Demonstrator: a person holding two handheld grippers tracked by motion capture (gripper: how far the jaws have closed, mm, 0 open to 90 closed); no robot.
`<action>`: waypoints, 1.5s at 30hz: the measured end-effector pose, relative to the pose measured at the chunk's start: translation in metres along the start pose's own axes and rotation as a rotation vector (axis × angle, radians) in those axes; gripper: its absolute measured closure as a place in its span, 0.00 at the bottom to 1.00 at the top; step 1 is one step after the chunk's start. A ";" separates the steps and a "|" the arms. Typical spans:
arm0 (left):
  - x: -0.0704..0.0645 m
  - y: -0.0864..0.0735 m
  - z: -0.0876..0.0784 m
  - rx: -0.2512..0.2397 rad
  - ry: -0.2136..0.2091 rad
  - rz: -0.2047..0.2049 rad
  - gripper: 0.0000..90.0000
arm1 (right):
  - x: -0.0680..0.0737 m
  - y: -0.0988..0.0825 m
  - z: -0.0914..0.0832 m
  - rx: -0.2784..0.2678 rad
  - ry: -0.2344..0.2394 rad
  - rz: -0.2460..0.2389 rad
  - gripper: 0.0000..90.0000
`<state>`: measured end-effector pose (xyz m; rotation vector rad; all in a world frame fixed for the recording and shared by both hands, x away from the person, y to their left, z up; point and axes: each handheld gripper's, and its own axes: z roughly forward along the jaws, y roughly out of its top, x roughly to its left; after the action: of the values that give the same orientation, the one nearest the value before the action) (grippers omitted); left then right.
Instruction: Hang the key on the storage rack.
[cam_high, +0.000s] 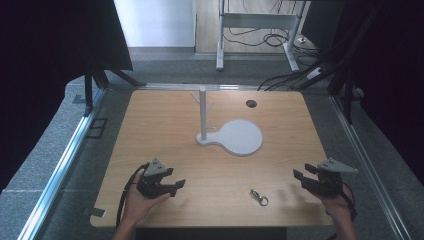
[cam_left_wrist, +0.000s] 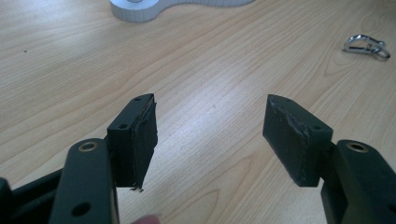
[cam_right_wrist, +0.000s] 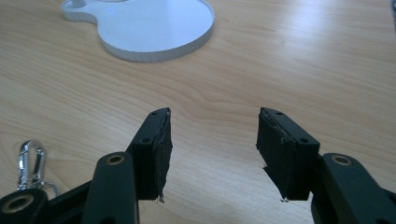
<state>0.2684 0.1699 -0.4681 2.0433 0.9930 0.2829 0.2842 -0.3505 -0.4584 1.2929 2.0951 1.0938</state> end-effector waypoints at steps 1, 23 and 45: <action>0.001 0.000 -0.002 -0.005 0.005 -0.005 0.40 | 0.001 0.001 0.001 0.009 0.006 -0.001 0.51; 0.000 0.007 -0.020 -0.022 0.008 0.036 0.39 | 0.047 0.070 0.011 0.340 0.103 -0.143 0.58; -0.007 0.005 -0.009 0.029 -0.010 0.063 0.39 | 0.090 0.060 0.047 0.589 0.212 -0.213 0.69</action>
<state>0.2623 0.1678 -0.4575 2.1027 0.9336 0.2929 0.3078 -0.2375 -0.4352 1.1850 2.7742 0.5546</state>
